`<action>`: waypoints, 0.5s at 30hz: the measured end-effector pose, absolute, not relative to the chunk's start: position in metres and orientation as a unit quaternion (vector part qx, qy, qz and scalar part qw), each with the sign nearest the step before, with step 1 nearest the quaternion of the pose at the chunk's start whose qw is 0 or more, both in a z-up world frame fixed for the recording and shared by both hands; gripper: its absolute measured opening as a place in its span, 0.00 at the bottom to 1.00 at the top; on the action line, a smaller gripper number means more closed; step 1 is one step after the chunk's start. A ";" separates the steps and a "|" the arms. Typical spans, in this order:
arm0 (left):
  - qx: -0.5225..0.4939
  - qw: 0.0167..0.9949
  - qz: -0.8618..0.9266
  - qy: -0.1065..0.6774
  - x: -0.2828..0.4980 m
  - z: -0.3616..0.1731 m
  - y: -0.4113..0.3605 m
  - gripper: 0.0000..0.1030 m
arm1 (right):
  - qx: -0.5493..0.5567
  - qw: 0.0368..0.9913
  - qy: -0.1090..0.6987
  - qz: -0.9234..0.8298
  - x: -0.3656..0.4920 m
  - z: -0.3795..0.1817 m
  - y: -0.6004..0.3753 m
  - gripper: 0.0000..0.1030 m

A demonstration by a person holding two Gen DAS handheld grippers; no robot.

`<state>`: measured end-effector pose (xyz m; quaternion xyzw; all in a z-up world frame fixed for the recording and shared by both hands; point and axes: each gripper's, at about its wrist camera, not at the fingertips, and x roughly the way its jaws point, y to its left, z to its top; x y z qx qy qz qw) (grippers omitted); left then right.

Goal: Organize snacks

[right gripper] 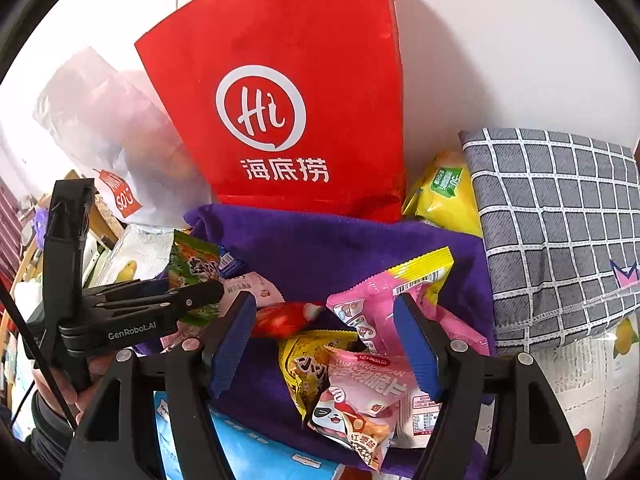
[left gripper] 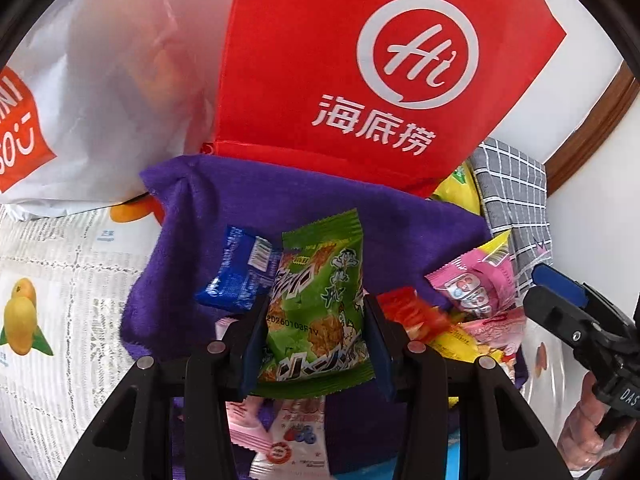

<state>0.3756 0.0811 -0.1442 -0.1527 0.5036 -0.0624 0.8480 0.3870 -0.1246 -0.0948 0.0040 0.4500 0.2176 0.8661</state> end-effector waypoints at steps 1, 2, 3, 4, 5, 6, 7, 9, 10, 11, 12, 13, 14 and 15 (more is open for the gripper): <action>-0.153 0.847 -0.065 0.506 0.377 -0.144 0.079 0.43 | 0.004 0.867 0.449 0.217 0.387 -0.095 -0.125 0.68; -0.152 0.845 -0.067 0.508 0.378 -0.145 0.078 0.44 | 0.005 0.867 0.448 0.217 0.387 -0.094 -0.126 0.68; -0.150 0.844 -0.068 0.510 0.379 -0.145 0.077 0.48 | 0.004 0.868 0.448 0.216 0.387 -0.093 -0.126 0.68; -0.149 0.844 -0.068 0.511 0.379 -0.145 0.076 0.53 | 0.003 0.868 0.447 0.215 0.387 -0.093 -0.126 0.68; -0.148 0.844 -0.066 0.511 0.378 -0.144 0.077 0.55 | 0.002 0.869 0.446 0.214 0.386 -0.092 -0.126 0.68; -0.149 0.844 -0.065 0.511 0.377 -0.144 0.077 0.56 | 0.000 0.870 0.445 0.212 0.386 -0.092 -0.126 0.68; -0.151 0.844 -0.065 0.511 0.376 -0.143 0.078 0.57 | -0.001 0.871 0.444 0.211 0.386 -0.091 -0.126 0.68; -0.156 0.844 -0.066 0.509 0.372 -0.141 0.081 0.59 | -0.003 0.871 0.443 0.213 0.385 -0.090 -0.125 0.68; -0.158 0.845 -0.066 0.507 0.370 -0.139 0.083 0.61 | -0.004 0.871 0.443 0.213 0.385 -0.090 -0.124 0.68; -0.158 0.846 -0.065 0.505 0.367 -0.137 0.084 0.63 | -0.005 0.871 0.442 0.213 0.384 -0.090 -0.123 0.68; -0.156 0.847 -0.065 0.504 0.364 -0.136 0.085 0.64 | -0.007 0.871 0.442 0.213 0.384 -0.089 -0.122 0.68; -0.153 0.848 -0.064 0.503 0.361 -0.134 0.085 0.64 | -0.011 0.871 0.442 0.213 0.383 -0.089 -0.121 0.68; -0.150 0.849 -0.063 0.503 0.357 -0.132 0.085 0.64 | -0.015 0.871 0.442 0.213 0.382 -0.089 -0.119 0.68; -0.146 0.850 -0.062 0.502 0.353 -0.130 0.085 0.64 | -0.020 0.872 0.441 0.213 0.380 -0.088 -0.117 0.68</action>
